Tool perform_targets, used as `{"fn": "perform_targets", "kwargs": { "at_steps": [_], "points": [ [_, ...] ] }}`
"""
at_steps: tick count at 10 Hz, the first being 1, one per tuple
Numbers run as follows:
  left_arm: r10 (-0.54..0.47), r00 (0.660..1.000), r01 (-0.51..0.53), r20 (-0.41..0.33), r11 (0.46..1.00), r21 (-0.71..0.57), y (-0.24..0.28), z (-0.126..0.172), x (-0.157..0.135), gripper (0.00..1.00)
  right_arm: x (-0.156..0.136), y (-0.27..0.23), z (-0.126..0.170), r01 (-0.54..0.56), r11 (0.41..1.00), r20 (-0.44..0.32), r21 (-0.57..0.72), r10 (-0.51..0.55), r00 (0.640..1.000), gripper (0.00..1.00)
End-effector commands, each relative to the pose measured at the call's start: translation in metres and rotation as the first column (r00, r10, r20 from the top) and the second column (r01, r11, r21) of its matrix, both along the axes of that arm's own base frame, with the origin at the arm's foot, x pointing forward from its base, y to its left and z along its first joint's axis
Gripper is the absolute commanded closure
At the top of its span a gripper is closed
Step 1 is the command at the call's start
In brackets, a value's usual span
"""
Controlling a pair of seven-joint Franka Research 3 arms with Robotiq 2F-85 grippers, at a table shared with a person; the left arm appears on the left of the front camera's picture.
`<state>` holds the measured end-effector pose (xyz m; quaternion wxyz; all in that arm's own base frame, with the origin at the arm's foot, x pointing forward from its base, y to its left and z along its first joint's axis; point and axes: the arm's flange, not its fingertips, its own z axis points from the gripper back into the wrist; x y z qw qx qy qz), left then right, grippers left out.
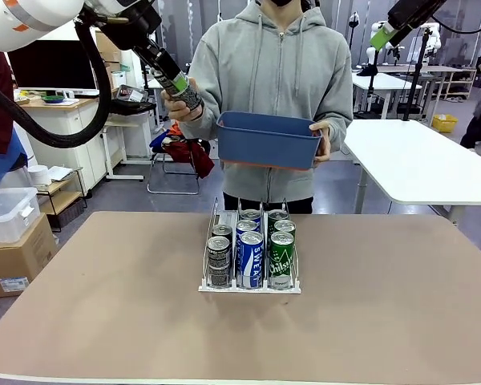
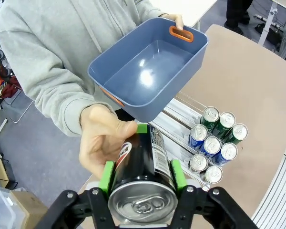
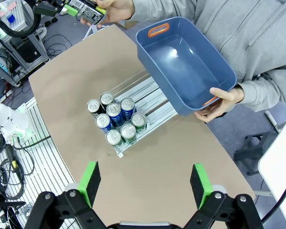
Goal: Fill the beverage cans into the dispenser.
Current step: Place the picked Pepsi coke in the line of the Automatic Can Dispenser with the same cans.
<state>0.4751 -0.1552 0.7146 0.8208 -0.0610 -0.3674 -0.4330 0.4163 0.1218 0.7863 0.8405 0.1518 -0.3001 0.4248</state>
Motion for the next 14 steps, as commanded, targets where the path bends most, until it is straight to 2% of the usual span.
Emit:
{"fn": "perform_targets", "kwargs": {
  "at_steps": [1, 12, 13, 14],
  "points": [
    [0.003, 1.000, -0.003, 0.006, 1.000, -0.002, 0.0018, 0.0019, -0.0008, 1.00, -0.0013, -0.0006, -0.0009, -0.005, 1.000, -0.002, 0.003, 0.005, 1.000, 0.00],
    [0.003, 1.000, -0.003, 0.006, 1.000, -0.002, 0.0018, 0.0019, -0.0008, 1.00, -0.0013, -0.0006, -0.0009, -0.005, 1.000, -0.002, 0.003, 0.005, 1.000, 0.00],
    [0.000, 1.000, 0.000, -0.001, 1.000, 0.000, -0.0001, -0.0004, 0.0003, 0.43, -0.0013, -0.0006, -0.0009, -0.005, 1.000, -0.002, 0.003, 0.005, 1.000, 0.00],
    [-0.016, 0.997, 0.016, -0.075, 1.000, -0.005, -0.0031, -0.0048, -0.0017, 0.43, -0.0013, -0.0006, -0.0009, -0.005, 1.000, -0.002, 0.003, 0.005, 1.000, 0.00]
  ]
}}
